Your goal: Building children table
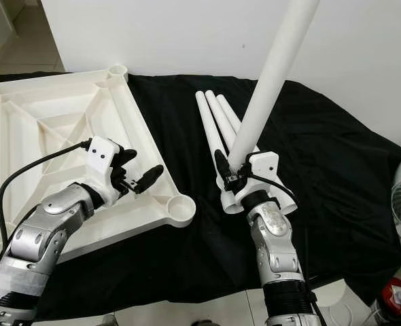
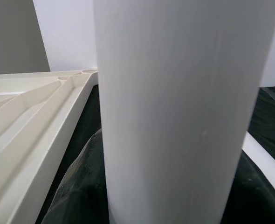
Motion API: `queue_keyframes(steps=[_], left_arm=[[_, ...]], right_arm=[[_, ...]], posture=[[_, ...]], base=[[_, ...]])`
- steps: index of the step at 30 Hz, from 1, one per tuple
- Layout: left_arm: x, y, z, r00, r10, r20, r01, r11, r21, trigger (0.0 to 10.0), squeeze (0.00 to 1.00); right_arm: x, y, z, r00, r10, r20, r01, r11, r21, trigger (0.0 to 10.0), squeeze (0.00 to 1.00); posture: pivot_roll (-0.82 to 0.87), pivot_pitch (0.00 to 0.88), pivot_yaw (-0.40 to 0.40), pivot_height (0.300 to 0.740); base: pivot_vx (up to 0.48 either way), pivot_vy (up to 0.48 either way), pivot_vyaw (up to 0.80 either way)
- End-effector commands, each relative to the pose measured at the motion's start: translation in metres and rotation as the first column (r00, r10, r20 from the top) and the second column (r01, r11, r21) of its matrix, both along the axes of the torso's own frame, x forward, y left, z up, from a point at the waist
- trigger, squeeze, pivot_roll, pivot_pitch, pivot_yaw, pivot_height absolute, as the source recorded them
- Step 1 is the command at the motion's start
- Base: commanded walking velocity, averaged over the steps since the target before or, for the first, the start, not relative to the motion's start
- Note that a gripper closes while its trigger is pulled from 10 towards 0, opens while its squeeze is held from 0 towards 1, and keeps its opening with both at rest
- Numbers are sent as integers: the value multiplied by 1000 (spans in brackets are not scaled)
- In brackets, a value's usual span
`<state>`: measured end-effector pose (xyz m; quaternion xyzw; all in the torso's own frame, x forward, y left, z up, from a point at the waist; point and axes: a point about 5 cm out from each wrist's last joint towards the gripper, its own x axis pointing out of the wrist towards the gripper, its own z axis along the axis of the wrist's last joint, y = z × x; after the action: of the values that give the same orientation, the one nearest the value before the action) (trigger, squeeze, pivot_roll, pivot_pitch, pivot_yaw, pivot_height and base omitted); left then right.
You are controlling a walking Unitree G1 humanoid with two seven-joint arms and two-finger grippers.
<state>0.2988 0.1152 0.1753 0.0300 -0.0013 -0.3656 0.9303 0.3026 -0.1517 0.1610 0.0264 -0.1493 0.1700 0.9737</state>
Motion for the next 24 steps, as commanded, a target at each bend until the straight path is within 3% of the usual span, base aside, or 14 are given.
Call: queue_keyframes(steps=[1, 24], left_arm=[[3, 4, -3, 998, 67, -7, -67, 998, 8, 10000, 0], [6, 7, -3, 996, 88, -18, -88, 996, 2, 10000, 0]], right_arm=[[-1, -4, -2, 1000, -10, -1, 10, 1000, -3, 10000, 0], [1, -2, -3, 1000, -4, -4, 4, 1000, -14, 10000, 0]], posture=[[59, 84, -50, 740], [63, 78, -52, 740]], base=[[0, 0, 0], [0, 0, 0]])
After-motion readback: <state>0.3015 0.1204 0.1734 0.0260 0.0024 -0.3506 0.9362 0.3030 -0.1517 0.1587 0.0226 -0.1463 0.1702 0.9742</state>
